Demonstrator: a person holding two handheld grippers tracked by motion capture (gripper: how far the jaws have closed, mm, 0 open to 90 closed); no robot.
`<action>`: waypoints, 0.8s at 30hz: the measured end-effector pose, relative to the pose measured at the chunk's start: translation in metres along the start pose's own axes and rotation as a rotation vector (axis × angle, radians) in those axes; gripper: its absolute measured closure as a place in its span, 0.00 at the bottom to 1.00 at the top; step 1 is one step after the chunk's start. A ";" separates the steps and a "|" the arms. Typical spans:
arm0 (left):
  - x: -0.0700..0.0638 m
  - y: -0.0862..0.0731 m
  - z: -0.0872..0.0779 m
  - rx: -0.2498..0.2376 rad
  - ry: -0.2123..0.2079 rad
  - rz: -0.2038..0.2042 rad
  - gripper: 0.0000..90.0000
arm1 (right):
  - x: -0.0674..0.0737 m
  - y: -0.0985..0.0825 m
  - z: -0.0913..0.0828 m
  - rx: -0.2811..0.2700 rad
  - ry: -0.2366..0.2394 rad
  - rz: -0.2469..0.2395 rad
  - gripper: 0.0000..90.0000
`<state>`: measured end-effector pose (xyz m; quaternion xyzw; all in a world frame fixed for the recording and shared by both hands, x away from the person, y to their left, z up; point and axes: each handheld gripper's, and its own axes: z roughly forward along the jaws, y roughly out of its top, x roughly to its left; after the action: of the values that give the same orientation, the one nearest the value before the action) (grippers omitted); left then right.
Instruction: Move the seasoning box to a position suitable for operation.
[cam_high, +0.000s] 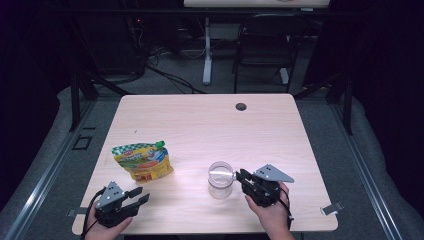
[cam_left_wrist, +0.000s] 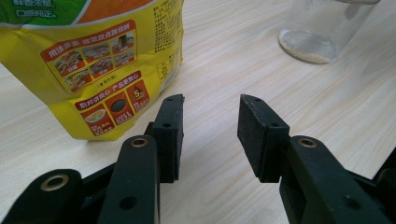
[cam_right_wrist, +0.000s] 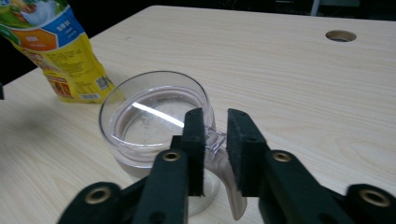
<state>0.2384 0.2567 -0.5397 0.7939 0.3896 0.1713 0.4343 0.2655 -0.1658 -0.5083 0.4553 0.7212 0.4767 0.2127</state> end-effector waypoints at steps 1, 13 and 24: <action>0.000 0.000 0.000 0.001 0.000 0.004 0.68 | 0.000 0.000 0.001 0.000 -0.007 0.003 0.89; -0.002 0.002 0.001 -0.002 0.002 0.008 0.68 | -0.002 0.002 0.002 -0.005 -0.036 0.039 0.90; -0.014 0.011 0.016 0.015 -0.019 0.049 0.74 | -0.004 0.000 0.002 -0.004 -0.026 0.044 0.89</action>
<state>0.2440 0.2341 -0.5389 0.8081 0.3672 0.1711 0.4276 0.2686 -0.1680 -0.5092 0.4768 0.7073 0.4768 0.2123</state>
